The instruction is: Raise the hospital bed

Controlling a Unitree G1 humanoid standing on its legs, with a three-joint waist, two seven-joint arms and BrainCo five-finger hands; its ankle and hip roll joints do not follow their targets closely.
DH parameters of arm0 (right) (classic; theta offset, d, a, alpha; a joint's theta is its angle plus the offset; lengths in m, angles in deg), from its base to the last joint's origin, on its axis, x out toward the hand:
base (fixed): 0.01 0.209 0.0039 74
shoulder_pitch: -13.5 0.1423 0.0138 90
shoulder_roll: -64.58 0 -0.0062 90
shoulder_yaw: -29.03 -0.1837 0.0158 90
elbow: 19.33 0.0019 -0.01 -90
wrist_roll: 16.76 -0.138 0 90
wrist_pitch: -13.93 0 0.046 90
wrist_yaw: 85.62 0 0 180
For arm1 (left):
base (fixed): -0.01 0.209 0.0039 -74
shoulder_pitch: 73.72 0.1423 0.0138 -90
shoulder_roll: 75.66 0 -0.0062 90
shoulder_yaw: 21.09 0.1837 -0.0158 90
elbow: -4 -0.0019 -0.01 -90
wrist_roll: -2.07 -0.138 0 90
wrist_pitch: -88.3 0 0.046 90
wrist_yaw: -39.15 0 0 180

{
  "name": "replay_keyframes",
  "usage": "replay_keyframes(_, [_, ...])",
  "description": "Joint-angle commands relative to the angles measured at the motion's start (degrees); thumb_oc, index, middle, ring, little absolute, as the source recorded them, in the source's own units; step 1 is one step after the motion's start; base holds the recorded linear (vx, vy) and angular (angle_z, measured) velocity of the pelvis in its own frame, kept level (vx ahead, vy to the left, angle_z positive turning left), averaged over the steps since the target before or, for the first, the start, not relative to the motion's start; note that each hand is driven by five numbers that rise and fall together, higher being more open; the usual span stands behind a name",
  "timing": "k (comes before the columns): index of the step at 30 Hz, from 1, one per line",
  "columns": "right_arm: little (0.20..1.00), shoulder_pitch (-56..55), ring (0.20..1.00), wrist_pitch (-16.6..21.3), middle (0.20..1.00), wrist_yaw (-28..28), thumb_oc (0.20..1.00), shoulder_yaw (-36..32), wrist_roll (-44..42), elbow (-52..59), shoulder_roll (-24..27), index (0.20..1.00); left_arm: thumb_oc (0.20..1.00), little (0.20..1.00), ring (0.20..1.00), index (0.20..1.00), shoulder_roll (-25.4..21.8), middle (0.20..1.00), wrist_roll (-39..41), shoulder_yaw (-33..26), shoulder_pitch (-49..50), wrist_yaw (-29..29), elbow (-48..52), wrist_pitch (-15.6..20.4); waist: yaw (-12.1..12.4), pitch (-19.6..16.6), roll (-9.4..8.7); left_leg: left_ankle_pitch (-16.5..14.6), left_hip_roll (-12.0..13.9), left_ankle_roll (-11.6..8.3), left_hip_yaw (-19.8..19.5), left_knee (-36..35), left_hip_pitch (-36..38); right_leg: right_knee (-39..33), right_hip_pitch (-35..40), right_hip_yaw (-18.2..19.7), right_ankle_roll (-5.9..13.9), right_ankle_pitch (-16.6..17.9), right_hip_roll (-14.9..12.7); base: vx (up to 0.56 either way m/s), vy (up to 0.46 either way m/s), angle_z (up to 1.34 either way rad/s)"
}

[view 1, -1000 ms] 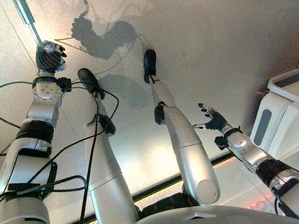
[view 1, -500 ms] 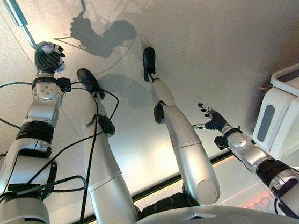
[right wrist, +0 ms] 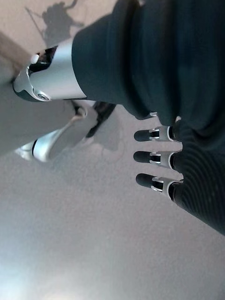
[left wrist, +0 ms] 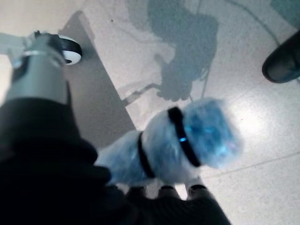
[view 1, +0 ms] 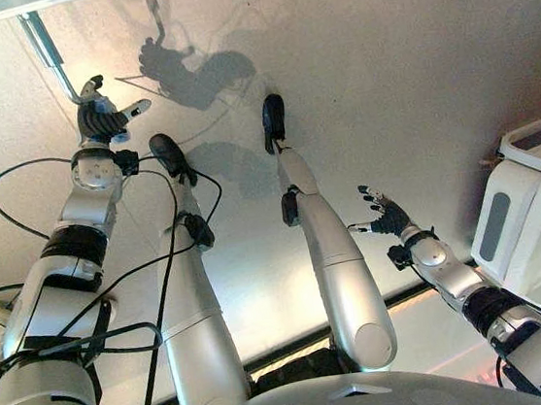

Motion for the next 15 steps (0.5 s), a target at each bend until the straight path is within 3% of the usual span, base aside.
replay_keyframes(1, [1.000, -2.53, 1.000, -1.05, 1.000, 0.38, 1.000, -0.67, -0.11, -0.18, 1.77, 1.000, 1.000, 1.000, 1.000, 1.000, 0.77, 1.000, 0.25, -3.66, 5.42, 0.92, 2.85, 0.91, 2.46, -0.74, -1.15, 0.01, -2.58, -3.45, -1.40, -2.82, 5.06, 3.18, 1.66, -1.45, 5.83, -2.76, -1.98, -0.02, -0.033, 0.01])
replay_keyframes(5, [1.000, -3.02, 1.000, -1.71, 1.000, 0.68, 1.000, -1.73, 0.32, -2.02, 1.63, 1.000, 1.000, 1.000, 1.000, 1.000, 3.39, 1.000, 0.92, -4.36, 8.70, 1.78, 2.92, 0.80, 3.19, -0.74, -0.10, 0.81, -3.04, -3.62, -1.02, -4.40, 8.29, 3.21, 4.72, -1.88, 5.70, -3.29, -2.37, -0.04, -0.049, 0.04])
replay_keyframes(12, [1.000, -2.16, 1.000, -3.59, 1.000, 1.31, 1.000, -4.08, 1.98, -8.43, 0.95, 1.000, 1.000, 1.000, 1.000, 1.000, 11.48, 1.000, 2.36, -5.49, 19.61, 5.06, -1.57, -0.07, 5.61, -0.74, 3.52, 2.80, -4.31, -3.96, -0.97, -9.59, 20.57, 3.22, 15.92, -3.44, 5.00, -5.31, -2.44, -0.02, -0.041, 0.03])
replay_keyframes(13, [1.000, -1.73, 1.000, -3.71, 1.000, 1.33, 1.000, -4.48, 2.31, -8.84, 0.78, 1.000, 1.000, 1.000, 1.000, 1.000, 11.90, 1.000, 1.52, -5.77, 20.67, 5.53, -1.80, -0.17, 5.73, -0.74, 3.83, 4.60, -4.62, -3.49, -0.68, -10.60, 21.16, 2.83, 16.28, -3.81, 4.50, -4.16, -2.70, -0.03, -0.050, 0.05])
replay_keyframes(15, [1.000, -2.16, 1.000, -4.03, 1.000, 1.09, 1.000, -5.10, 2.73, -10.67, 0.46, 1.000, 1.000, 1.000, 1.000, 1.000, 13.23, 1.000, 0.65, -5.47, 24.00, 6.62, -1.27, -0.33, 6.45, -0.74, 4.82, 5.05, -4.56, -3.70, -1.06, -12.03, 24.66, 2.71, 19.59, -4.49, 4.33, -4.82, -2.55, 0.01, -0.064, 0.06])
